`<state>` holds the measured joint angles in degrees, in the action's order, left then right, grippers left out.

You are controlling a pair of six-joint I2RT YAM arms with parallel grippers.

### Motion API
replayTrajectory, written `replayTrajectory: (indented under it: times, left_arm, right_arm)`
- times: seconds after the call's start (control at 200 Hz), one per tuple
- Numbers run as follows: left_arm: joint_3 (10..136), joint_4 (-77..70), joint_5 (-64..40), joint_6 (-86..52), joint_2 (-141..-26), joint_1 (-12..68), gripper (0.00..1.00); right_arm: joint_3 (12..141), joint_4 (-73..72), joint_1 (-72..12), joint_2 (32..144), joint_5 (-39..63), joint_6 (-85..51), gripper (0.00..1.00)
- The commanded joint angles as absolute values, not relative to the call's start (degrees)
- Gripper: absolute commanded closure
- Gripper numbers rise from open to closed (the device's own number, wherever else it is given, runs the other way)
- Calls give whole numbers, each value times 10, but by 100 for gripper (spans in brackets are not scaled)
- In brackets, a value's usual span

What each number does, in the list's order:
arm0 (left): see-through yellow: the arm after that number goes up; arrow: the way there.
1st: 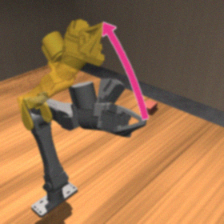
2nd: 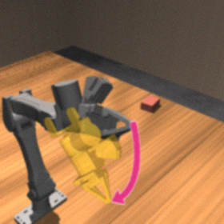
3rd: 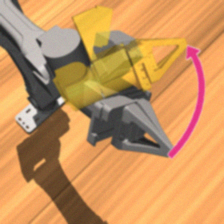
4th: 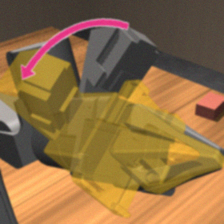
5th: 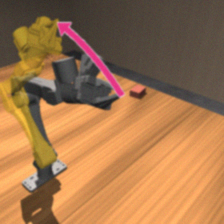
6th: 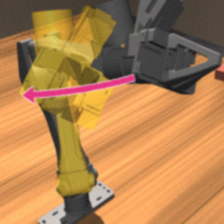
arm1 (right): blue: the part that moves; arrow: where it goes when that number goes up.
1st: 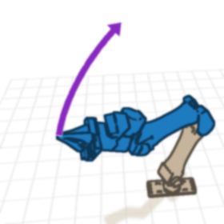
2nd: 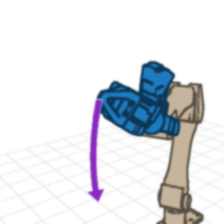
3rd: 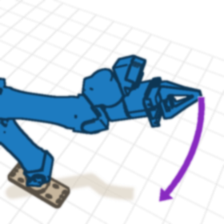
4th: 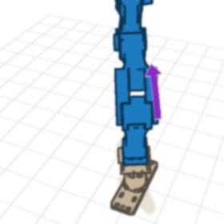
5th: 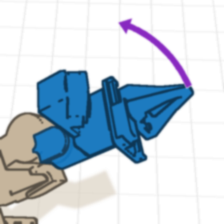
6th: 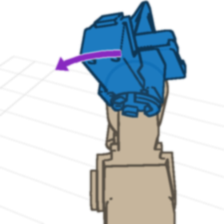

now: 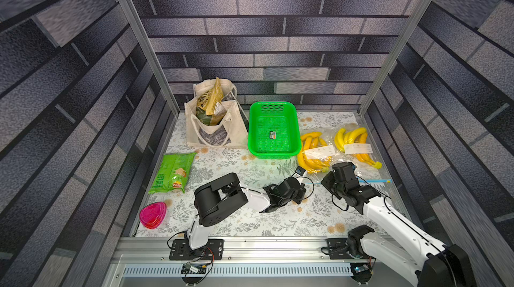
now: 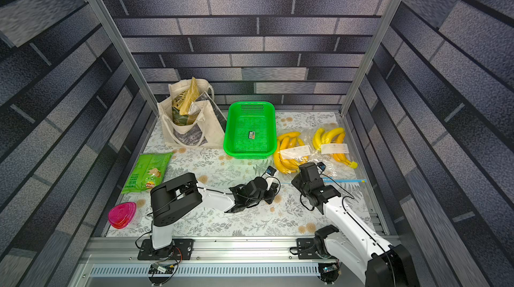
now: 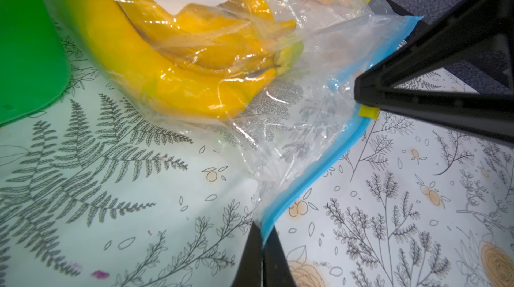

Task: Open the zip-top bag and take out the banana
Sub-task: Zip the zipper on the zipper food storage bag.

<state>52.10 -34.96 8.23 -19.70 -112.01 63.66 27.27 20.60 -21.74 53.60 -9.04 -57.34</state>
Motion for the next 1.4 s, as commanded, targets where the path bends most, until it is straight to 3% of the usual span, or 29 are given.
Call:
replayTrajectory:
  times: [0.0,0.836,1.392]
  left_arm:
    - [510,-335,117,-207,-1103,625,100]
    - [413,-352,151,-218,-1049,597,100]
    - [370,-362,161,-226,-1031,585,100]
  right_arm:
    - [268,218,-211,541,-121,-558,89]
    - [292,316,-207,491,-230,-536,86]
    - [288,328,-207,469,-236,-527,86]
